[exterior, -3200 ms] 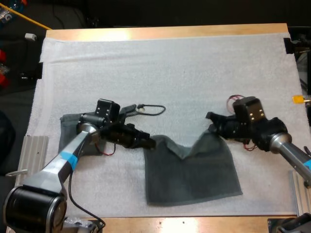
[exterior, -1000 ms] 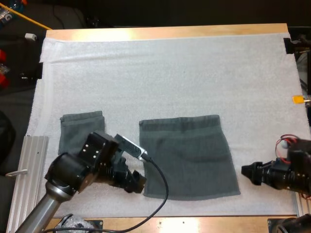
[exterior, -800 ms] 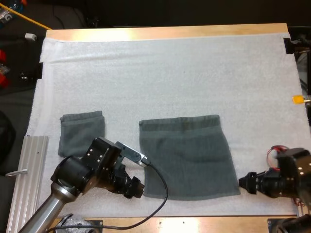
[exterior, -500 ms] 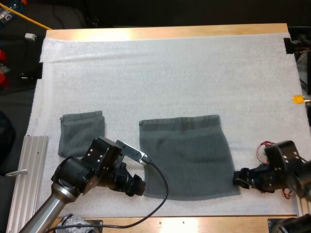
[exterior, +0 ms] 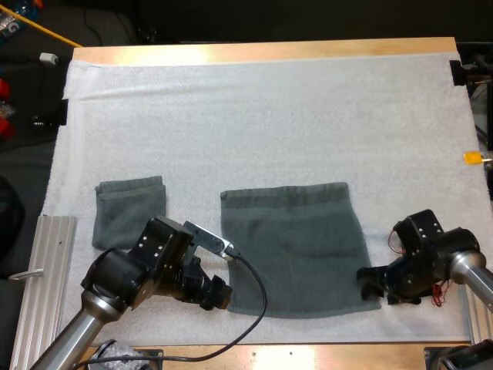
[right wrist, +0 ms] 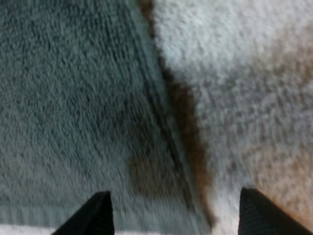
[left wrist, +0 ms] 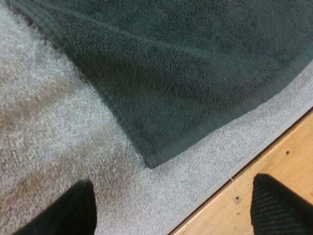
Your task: Pick towel from pile, fold and stack
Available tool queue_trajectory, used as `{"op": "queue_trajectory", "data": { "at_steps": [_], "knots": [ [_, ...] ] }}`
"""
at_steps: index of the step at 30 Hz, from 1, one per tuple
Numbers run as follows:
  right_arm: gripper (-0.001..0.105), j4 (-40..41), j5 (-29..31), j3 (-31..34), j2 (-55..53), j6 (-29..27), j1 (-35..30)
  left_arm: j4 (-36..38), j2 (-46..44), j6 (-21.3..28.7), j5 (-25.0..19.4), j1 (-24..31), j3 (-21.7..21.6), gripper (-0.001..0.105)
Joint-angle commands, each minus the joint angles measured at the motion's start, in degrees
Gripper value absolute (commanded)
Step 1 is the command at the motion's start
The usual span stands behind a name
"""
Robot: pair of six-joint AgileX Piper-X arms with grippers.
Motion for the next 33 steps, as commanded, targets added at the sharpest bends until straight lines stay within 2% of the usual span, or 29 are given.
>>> {"op": "queue_trajectory", "data": {
  "at_steps": [1,9,11,13,20,22,24,29,33],
  "knots": [
    [0.054,-0.7,-1.1,-0.3,0.6,-0.7,-0.2,-0.2,-0.5,-0.5,-0.5,-0.2,-0.1,0.064],
    [0.052,0.0,-2.0,-0.3,3.8,-1.0,-0.2,-0.2,-0.5,-0.5,-0.5,-0.2,-0.1,0.064],
    [0.046,0.0,-2.0,-0.3,3.8,-1.2,-0.2,-0.2,-0.5,-0.5,-0.5,-0.2,-0.1,0.064],
    [0.035,0.0,-2.0,-0.2,3.9,-1.1,-0.2,-0.3,-0.5,-0.5,-0.5,-0.2,-0.1,0.064],
    [0.026,0.1,-2.6,0.2,4.2,-1.5,-0.2,-0.6,-0.5,-0.5,-0.5,-0.2,0.2,0.064],
    [0.009,0.1,-3.6,0.2,4.2,-2.0,0.0,-0.6,-0.2,-0.8,-0.5,-0.2,1.1,0.064],
    [0.0,0.0,-3.6,0.2,4.2,-2.2,0.0,-0.7,-0.2,-1.0,-0.5,-0.2,2.3,0.064],
    [0.0,0.2,-3.6,0.2,3.6,-2.5,0.0,-4.6,0.3,-5.2,-0.2,-0.2,6.0,0.064],
    [0.0,0.5,-3.6,0.2,0.8,-2.5,0.0,-8.7,2.1,-6.3,3.3,-0.2,8.4,0.064]
  ]
}}
